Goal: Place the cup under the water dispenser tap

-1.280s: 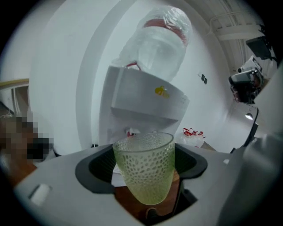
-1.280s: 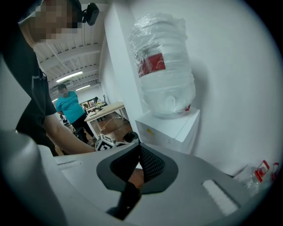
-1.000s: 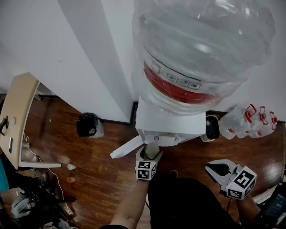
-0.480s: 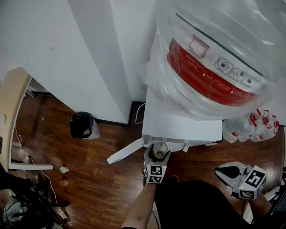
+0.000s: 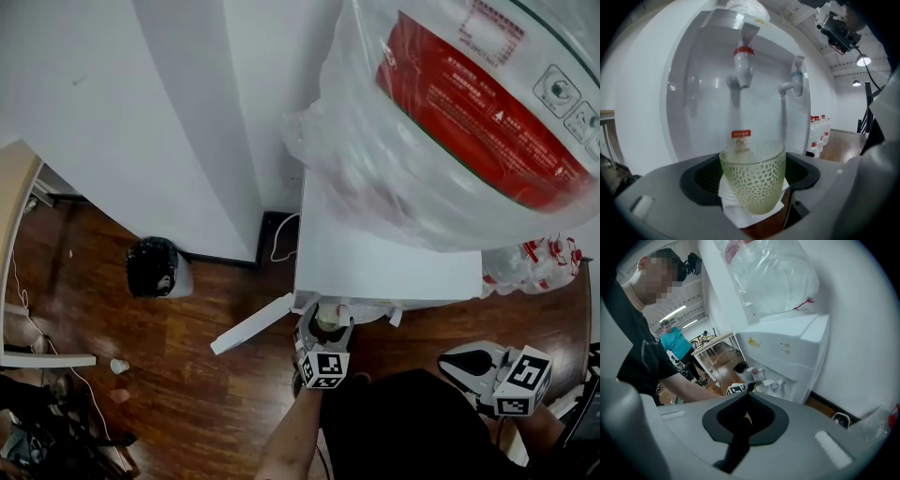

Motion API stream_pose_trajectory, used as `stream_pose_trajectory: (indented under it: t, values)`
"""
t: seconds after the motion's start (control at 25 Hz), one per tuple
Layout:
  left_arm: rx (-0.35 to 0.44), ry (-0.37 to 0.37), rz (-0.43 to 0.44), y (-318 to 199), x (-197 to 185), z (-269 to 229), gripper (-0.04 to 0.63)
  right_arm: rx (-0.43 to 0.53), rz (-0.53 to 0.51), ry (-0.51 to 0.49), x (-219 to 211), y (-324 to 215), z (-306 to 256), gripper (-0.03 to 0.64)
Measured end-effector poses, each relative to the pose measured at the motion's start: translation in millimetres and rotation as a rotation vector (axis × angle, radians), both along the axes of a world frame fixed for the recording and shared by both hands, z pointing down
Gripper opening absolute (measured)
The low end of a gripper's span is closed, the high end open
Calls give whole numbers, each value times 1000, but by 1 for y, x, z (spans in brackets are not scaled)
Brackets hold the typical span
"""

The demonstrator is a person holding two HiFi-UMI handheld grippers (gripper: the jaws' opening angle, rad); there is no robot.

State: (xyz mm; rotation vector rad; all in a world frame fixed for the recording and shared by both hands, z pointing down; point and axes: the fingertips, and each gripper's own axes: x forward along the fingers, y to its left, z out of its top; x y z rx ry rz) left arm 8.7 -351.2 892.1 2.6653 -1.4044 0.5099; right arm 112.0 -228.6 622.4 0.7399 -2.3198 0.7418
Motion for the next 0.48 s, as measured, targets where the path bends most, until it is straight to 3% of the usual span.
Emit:
stream_pose_trajectory:
  t: [0.12, 0.28, 0.48]
  values:
    - [-29, 42, 33, 7, -1, 9, 377, 1, 7, 2, -1, 1, -5, 2]
    - [28, 0, 46, 13, 4, 9, 370, -5, 16, 2, 3, -1, -11, 2]
    - [56, 28, 38, -4, 5, 8, 371, -37, 50, 5, 1, 4, 6, 2]
